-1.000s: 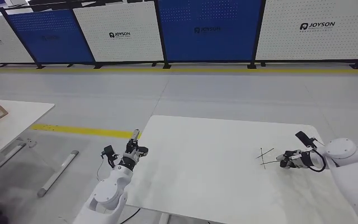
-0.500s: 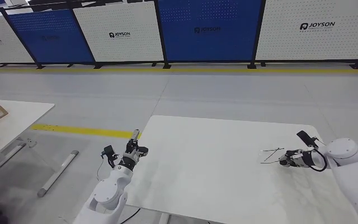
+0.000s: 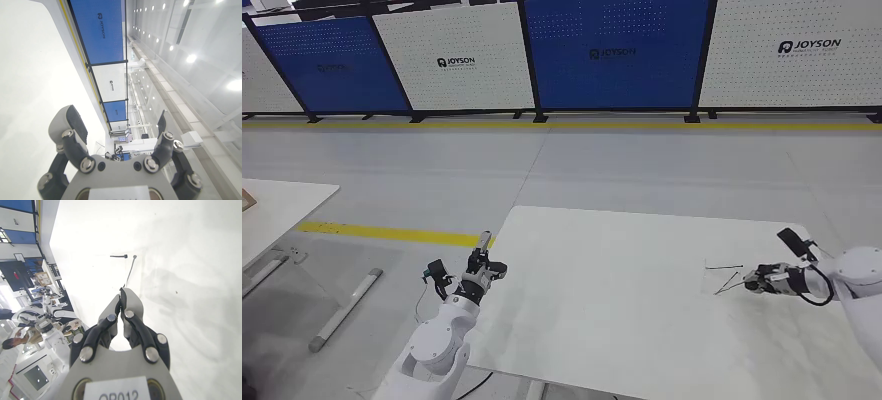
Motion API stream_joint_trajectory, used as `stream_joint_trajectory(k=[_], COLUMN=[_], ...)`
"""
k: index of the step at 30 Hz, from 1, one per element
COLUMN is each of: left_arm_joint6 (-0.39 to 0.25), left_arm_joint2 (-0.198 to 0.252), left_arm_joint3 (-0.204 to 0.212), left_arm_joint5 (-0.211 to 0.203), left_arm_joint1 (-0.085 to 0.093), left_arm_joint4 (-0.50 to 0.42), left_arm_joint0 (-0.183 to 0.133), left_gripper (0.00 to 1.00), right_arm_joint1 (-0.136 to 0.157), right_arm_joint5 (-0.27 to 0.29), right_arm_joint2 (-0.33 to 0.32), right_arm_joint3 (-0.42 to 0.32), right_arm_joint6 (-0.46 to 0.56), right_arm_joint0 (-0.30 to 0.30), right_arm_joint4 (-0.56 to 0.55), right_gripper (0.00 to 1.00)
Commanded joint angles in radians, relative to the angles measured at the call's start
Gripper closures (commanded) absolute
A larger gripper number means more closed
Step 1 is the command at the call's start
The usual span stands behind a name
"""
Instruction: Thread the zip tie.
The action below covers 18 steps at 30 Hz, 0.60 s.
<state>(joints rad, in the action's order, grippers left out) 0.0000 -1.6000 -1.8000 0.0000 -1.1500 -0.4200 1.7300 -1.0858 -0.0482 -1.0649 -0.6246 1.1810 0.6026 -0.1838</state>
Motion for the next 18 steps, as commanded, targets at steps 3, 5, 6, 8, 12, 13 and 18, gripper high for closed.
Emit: stream_joint_trajectory(k=[3, 5, 6, 8, 12, 13, 18], left_arm_joint6=[0.000, 0.000, 0.000, 0.000, 0.000, 0.000, 0.000], left_arm_joint2=[0.000, 0.000, 0.000, 0.000, 0.000, 0.000, 0.000], left_arm_joint3=[0.000, 0.000, 0.000, 0.000, 0.000, 0.000, 0.000], left_arm_joint5=[0.000, 0.000, 0.000, 0.000, 0.000, 0.000, 0.000], left_arm_joint1=[0.000, 0.000, 0.000, 0.000, 0.000, 0.000, 0.000], left_arm_joint4=[0.000, 0.000, 0.000, 0.000, 0.000, 0.000, 0.000], left_arm_joint0=[0.000, 0.000, 0.000, 0.000, 0.000, 0.000, 0.000], left_gripper=[0.00, 0.00, 0.00, 0.00, 0.00, 0.00, 0.00], right_arm_joint1=[0.021, 0.036, 0.044, 0.062, 0.095, 0.102, 0.114], right_arm_joint5=[0.019, 0.035, 0.047, 0.078, 0.132, 0.139, 0.138], right_arm_joint2=[-0.046, -0.084, -0.104, -0.156, -0.256, -0.276, -0.304], right_arm_joint3=[-0.057, -0.101, -0.122, -0.175, -0.290, -0.317, -0.363], right_arm_joint6=[-0.019, -0.026, -0.022, -0.012, 0.037, 0.060, 0.114], right_arm_joint0=[0.039, 0.072, 0.090, 0.136, 0.239, 0.264, 0.304], right_arm_joint4=[0.023, 0.049, 0.065, 0.109, 0.195, 0.217, 0.231], right_gripper=[1.00, 1.00, 1.00, 1.00, 1.00, 1.00, 1.00])
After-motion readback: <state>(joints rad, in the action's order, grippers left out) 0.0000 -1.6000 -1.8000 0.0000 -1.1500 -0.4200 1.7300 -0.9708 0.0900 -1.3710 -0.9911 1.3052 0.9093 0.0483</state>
